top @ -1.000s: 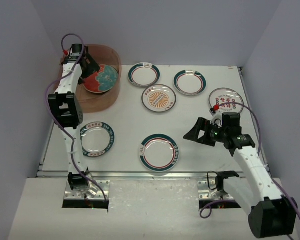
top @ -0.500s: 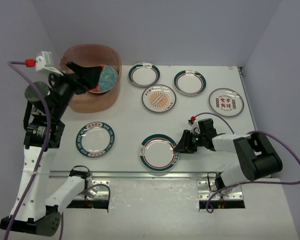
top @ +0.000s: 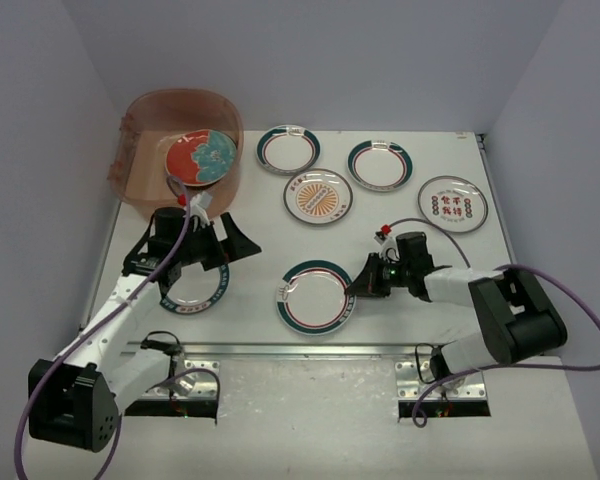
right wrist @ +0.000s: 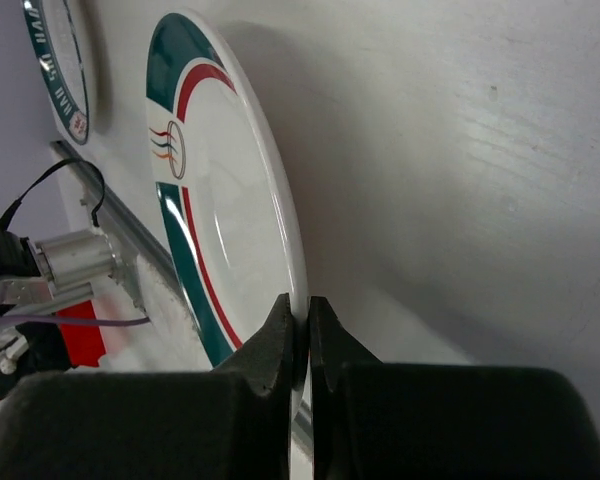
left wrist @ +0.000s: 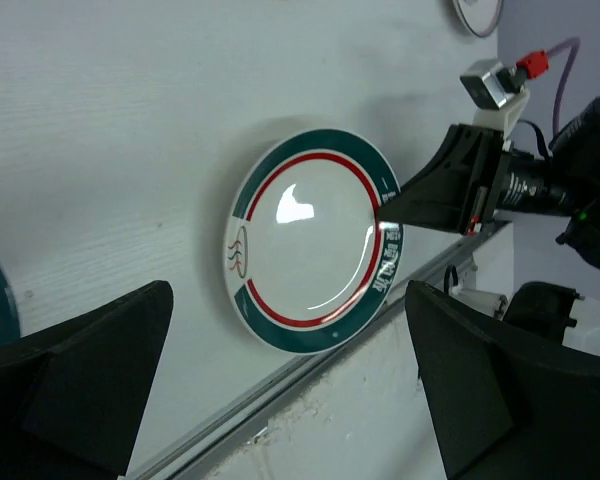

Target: Place the plates into the plastic bin on the countertop

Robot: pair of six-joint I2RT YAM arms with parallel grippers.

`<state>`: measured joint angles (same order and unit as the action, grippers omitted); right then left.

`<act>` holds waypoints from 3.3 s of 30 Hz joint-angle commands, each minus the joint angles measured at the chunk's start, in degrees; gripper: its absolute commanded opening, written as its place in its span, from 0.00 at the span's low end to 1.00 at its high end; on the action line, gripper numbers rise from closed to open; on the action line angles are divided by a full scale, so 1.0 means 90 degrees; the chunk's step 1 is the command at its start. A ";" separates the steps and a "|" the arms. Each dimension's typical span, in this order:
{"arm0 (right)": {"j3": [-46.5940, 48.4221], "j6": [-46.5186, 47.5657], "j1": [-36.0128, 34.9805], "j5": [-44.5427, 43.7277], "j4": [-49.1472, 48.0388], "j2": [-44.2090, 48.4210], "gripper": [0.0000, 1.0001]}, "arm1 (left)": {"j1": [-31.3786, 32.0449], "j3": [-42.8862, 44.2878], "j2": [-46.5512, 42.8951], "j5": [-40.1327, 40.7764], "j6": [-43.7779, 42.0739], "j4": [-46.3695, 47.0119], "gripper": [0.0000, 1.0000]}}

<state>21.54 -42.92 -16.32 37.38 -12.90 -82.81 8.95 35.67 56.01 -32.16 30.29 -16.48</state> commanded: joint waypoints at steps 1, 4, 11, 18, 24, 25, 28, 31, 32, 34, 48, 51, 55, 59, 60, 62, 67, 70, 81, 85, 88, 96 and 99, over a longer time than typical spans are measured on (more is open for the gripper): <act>0.0761 0.0094 -0.0003 0.0480 0.0332 0.0693 0.00 | 0.0590 -0.0127 0.0362 -0.0531 -0.0063 0.0944 1.00; 0.0958 0.0019 -0.0003 0.0775 0.0331 0.0981 0.00 | 0.0770 -0.0146 0.0777 -0.0257 -0.0075 0.1038 1.00; 0.1132 -0.0410 -0.0012 0.1633 -0.0250 0.1134 0.00 | 0.0981 -0.0174 0.1453 -0.0663 0.0141 0.1735 0.55; 0.1161 -0.0757 0.0170 0.1900 -0.0704 0.0950 0.06 | 0.1095 0.0262 0.1512 -0.1194 0.0471 0.2407 0.00; 0.0962 -0.0584 0.1137 0.1453 0.0064 0.1215 0.99 | 0.0589 0.1726 0.1189 0.0266 0.0627 0.1420 0.00; 0.0976 -0.0519 0.1259 0.1370 0.0182 0.1264 0.99 | 0.0498 0.2055 0.1196 0.0487 0.0660 0.1256 0.00; 0.0985 0.0149 0.1529 0.0535 0.1422 0.1484 0.99 | -0.0336 0.3380 0.1321 0.1860 0.0786 0.0512 0.00; 0.0907 0.0418 0.1550 0.0049 0.1902 0.1631 0.99 | -0.0820 0.4347 0.1786 0.3258 0.0882 0.0022 0.00; 0.0836 0.0407 0.1559 0.0015 0.1897 0.1674 0.99 | -0.0913 0.4634 0.2027 0.3718 0.0879 -0.0107 0.00; 0.0629 0.0228 0.1559 0.0037 0.1701 0.1739 0.99 | -0.1123 0.5220 0.2659 0.4435 0.0885 -0.0371 0.00; 0.0171 0.0372 0.1559 0.0102 0.1738 0.2059 0.99 | -0.2379 0.8371 0.6818 0.3534 0.1117 -0.0785 0.00; 0.0227 0.0443 0.1559 0.0124 0.1798 0.2004 0.99 | -0.2410 0.8446 0.7120 0.3143 0.1081 -0.0779 0.03; 0.0332 0.0494 0.1559 -0.0085 0.1847 0.1820 0.99 | -0.2397 0.8256 0.7301 0.3019 0.1153 -0.0850 0.55; 0.0532 0.0394 0.1551 -0.0495 0.1629 0.1236 0.99 | -0.2252 0.8203 0.7354 0.3435 0.1064 -0.1135 0.93; 0.0681 0.0391 0.1557 -0.0533 0.1630 0.1010 0.99 | -0.2231 0.8242 0.7462 0.3507 0.1021 -0.1174 1.00; 0.1136 0.0333 0.1539 -0.0581 0.1618 0.0501 0.99 | -0.2195 0.8688 0.7721 0.3769 0.0960 -0.1631 1.00; 0.2240 -0.0209 0.1386 -0.0640 0.1099 -0.1440 0.99 | -0.2186 0.9481 0.8442 0.4247 0.0912 -0.2614 1.00; 0.2688 -0.0429 0.1218 -0.0756 0.0752 -0.2061 0.99 | -0.2176 0.9141 0.7985 0.4299 0.0867 -0.2425 1.00; 0.4827 -0.0809 0.1061 -0.1540 0.0795 -0.4248 0.52 | -0.1791 0.6360 0.3688 0.3373 0.0490 -0.1070 1.00; 0.5352 -0.0938 0.1042 -0.1698 0.0789 -0.4862 0.36 | -0.1423 0.3922 0.1292 0.1563 0.0776 0.0588 1.00; 0.5731 -0.1028 0.1023 -0.1399 0.0816 -0.5277 0.35 | -0.1150 0.2737 0.0508 0.0875 0.0837 0.1211 1.00; 0.5882 -0.1002 0.0928 -0.1300 0.0565 -0.5210 0.05 | -0.0863 0.1223 0.0023 0.0625 0.0452 0.1022 1.00; 0.5501 -0.1060 0.0877 -0.1012 0.0407 -0.4987 0.00 | -0.0525 0.0874 0.0074 0.0854 0.0465 0.1146 1.00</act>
<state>74.37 -53.69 -7.37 29.92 -10.02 -128.00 1.27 46.15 56.95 -24.04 35.79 -7.78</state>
